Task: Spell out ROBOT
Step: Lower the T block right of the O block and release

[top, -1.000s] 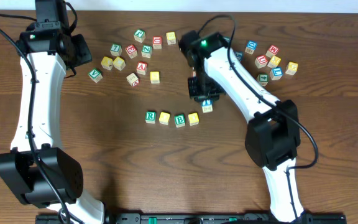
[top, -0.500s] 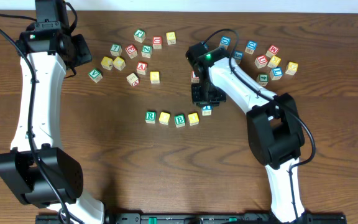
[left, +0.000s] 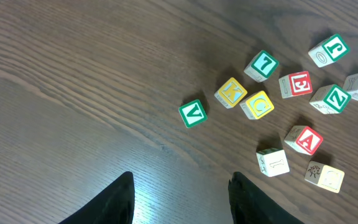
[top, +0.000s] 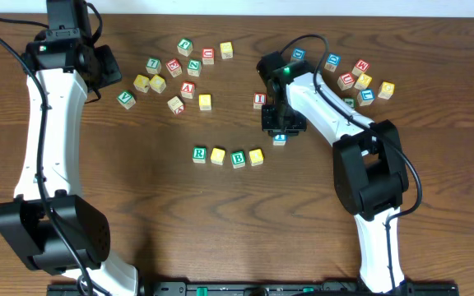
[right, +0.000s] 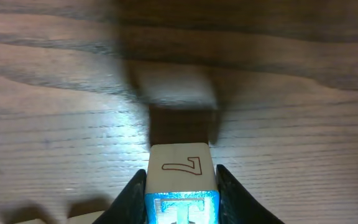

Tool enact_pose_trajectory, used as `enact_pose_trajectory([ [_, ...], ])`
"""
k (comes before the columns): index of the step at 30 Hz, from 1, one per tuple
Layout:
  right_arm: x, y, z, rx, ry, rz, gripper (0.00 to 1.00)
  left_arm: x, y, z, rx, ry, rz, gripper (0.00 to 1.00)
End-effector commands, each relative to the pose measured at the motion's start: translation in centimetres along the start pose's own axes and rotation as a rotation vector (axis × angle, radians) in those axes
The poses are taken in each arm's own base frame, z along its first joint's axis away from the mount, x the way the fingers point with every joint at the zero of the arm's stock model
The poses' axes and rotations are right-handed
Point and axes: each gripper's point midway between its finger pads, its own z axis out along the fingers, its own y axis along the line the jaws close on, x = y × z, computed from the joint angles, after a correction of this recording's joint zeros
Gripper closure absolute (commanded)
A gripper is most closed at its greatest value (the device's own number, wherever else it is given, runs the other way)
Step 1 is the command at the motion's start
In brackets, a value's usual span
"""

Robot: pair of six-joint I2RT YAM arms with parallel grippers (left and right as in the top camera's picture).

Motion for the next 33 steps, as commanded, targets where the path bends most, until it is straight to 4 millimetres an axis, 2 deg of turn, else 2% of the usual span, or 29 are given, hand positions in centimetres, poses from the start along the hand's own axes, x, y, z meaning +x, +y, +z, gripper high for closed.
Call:
enact_pose_trajectory([
  [1, 0.1, -1.5, 1.0, 0.073, 0.003, 0.011, 0.71, 0.1, 0.3, -0.3, -0.010, -0.004, 0.015, 0.52],
  [12, 0.5, -1.3, 0.9, 0.059, 0.022, -0.007, 0.66, 0.1, 0.3, -0.3, -0.010, -0.004, 0.015, 0.52],
  [16, 0.4, -1.2, 0.3, 0.050, 0.009, -0.007, 0.59, 0.1, 0.3, -0.3, -0.010, -0.004, 0.015, 0.51],
  [19, 0.0, -1.0, -1.2, 0.033, -0.026, -0.007, 0.46, 0.1, 0.3, -0.3, -0.010, -0.004, 0.015, 0.51],
  [23, -0.6, -0.7, -4.1, -0.002, -0.099, -0.008, 0.38, 0.1, 0.3, -0.3, -0.009, -0.004, 0.015, 0.52],
  [29, -0.8, -0.5, -9.0, -0.050, -0.198, -0.019, 0.36, 0.1, 0.3, -0.3, -0.010, -0.004, 0.015, 0.51],
  [33, 0.0, -0.6, -10.3, -0.058, -0.200, -0.025, 0.37, 0.1, 0.3, -0.3, -0.010, -0.004, 0.015, 0.51],
])
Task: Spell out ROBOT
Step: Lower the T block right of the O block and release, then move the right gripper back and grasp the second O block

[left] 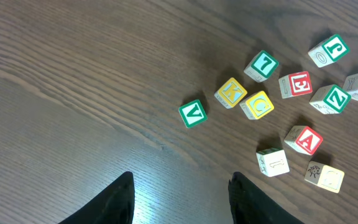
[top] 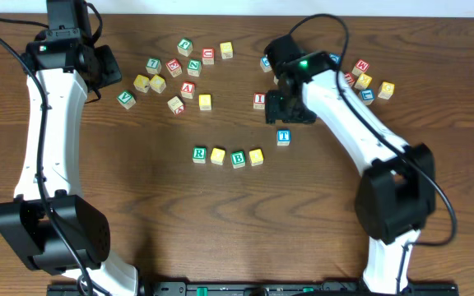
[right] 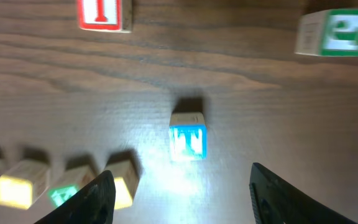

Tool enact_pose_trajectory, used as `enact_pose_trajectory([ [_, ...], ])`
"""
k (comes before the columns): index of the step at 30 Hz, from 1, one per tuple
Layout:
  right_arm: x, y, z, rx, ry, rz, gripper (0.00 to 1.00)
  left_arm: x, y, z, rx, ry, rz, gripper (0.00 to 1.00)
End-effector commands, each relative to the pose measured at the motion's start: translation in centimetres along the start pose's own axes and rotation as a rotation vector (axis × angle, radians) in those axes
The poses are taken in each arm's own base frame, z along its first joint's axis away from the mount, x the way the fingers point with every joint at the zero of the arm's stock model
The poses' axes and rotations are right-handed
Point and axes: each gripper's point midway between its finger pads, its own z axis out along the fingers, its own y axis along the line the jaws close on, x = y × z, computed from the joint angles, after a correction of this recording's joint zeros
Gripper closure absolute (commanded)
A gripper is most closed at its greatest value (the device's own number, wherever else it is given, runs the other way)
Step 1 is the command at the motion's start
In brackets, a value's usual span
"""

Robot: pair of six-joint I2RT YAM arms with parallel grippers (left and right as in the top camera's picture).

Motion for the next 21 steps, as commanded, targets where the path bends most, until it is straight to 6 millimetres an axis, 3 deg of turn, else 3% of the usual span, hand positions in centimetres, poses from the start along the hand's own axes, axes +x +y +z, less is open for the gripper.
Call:
enact_pose_trajectory([
  [1, 0.5, 0.1, -1.6, -0.014, -0.006, -0.019, 0.37, 0.1, 0.3, -0.3, -0.010, -0.004, 0.015, 0.52],
  [10, 3.2, 2.7, -0.5, -0.053, 0.061, -0.091, 0.38, 0.1, 0.3, -0.3, -0.010, -0.004, 0.015, 0.52],
  [21, 6.5, 4.8, 3.8, -0.070, 0.081, -0.159, 0.37, 0.1, 0.3, -0.3, -0.010, -0.004, 0.015, 0.52],
])
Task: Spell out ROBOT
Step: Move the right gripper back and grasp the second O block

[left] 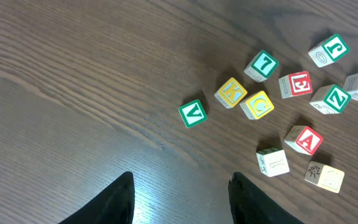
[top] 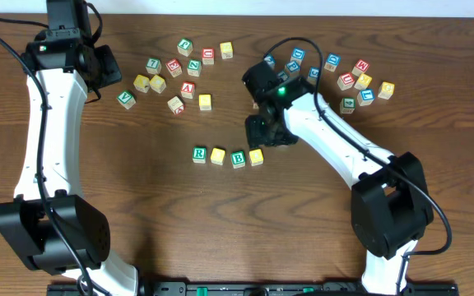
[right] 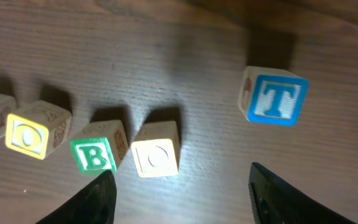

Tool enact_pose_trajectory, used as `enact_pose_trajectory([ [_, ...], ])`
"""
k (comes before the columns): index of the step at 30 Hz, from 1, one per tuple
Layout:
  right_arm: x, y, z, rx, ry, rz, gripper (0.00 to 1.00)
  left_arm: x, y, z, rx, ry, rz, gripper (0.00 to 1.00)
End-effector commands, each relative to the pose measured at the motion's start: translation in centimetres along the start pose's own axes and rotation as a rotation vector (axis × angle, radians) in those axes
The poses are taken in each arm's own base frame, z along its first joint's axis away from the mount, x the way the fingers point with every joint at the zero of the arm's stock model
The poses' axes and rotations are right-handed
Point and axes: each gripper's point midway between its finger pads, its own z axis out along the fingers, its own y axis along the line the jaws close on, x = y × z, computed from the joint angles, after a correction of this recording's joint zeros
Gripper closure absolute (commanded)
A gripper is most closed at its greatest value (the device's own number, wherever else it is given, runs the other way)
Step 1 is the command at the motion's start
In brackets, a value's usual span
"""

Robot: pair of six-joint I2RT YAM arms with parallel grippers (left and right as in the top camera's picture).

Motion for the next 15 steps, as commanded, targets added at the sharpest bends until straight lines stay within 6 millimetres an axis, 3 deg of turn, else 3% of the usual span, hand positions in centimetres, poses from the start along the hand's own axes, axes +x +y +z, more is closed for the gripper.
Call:
enact_pose_trajectory([
  [1, 1.0, 0.4, 1.5, -0.007, 0.021, -0.021, 0.37, 0.1, 0.3, -0.3, -0.010, -0.004, 0.015, 0.51],
  [15, 1.9, 0.8, 4.3, -0.030, 0.057, -0.025, 0.38, 0.1, 0.3, -0.3, -0.010, -0.004, 0.015, 0.52],
])
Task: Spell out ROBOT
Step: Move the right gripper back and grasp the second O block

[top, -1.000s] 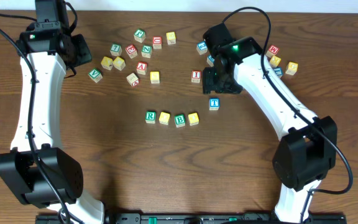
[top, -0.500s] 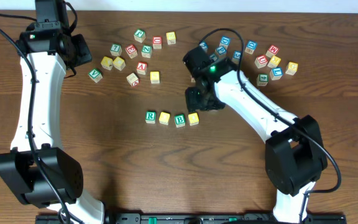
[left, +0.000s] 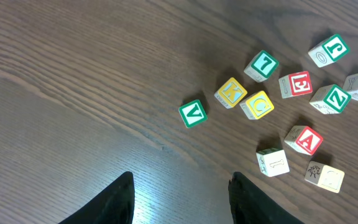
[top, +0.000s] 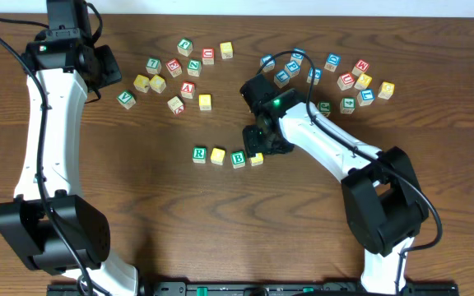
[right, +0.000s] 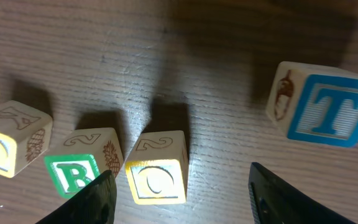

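A row of blocks lies mid-table: green R (top: 199,153), yellow O (top: 218,154), green B (top: 238,159) and a second yellow O (top: 256,159). In the right wrist view the blue T block (right: 331,111) sits apart, up and to the right of that second O (right: 158,177), with a gap between them. My right gripper (right: 182,208) is open low over the row's end, its fingers either side of the second O. The arm hides the T in the overhead view. My left gripper (left: 179,205) hangs open over bare wood at the far left.
Loose letter blocks are scattered at the back left (top: 175,66), among them V (left: 192,113), K (left: 230,93) and A (left: 304,139). More loose blocks lie at the back right (top: 356,78). The table (top: 138,214) is dark wood.
My right gripper has come lower and closer to the end of the row, so the second O and the T look larger in the wrist view. The left arm has not moved.
At first my right gripper was shut on the blue T just right of the row. Then it was open and higher, with the T on the table apart from the row. Then it was over the row's end, and now lower around the second O.
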Tool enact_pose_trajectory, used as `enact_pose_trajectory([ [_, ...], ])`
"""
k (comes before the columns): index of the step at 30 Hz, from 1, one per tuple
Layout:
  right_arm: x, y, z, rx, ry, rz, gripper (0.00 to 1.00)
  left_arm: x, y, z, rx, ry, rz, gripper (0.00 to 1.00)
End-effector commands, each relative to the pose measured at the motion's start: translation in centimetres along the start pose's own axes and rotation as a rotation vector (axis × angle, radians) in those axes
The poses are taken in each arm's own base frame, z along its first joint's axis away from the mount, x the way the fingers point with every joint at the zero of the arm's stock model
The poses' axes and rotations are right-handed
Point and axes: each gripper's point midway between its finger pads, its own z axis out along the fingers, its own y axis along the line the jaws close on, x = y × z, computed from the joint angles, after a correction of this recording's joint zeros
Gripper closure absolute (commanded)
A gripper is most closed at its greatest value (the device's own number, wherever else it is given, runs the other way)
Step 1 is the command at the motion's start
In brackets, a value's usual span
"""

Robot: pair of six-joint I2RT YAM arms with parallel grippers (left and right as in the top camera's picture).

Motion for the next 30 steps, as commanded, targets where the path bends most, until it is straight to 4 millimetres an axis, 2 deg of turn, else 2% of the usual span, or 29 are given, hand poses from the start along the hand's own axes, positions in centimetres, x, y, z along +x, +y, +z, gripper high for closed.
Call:
enact_pose_trajectory([
  [1, 0.6, 0.4, 1.0, -0.006, 0.030, -0.013, 0.39, 0.1, 0.3, -0.3, -0.010, -0.004, 0.015, 0.52],
  [8, 0.8, 1.1, 2.2, -0.037, 0.049, -0.036, 0.41, 0.1, 0.3, -0.3, -0.010, -0.004, 0.015, 0.51],
  [13, 0.8, 0.8, 2.6, -0.044, 0.063, -0.025, 0.54, 0.1, 0.3, -0.3, -0.010, -0.004, 0.015, 0.51],
  [18, 0.7, 0.8, 2.6, -0.044, 0.061, -0.022, 0.73, 0.1, 0.3, -0.3, -0.010, -0.004, 0.015, 0.51],
  [20, 0.4, 0.8, 2.4, -0.041, 0.052, -0.012, 0.78, 0.1, 0.3, -0.3, -0.010, -0.004, 0.015, 0.51],
  [30, -2.8, -1.1, 1.4, 0.045, -0.064, 0.112, 0.81, 0.1, 0.3, -0.3, -0.010, -0.004, 0.015, 0.51],
])
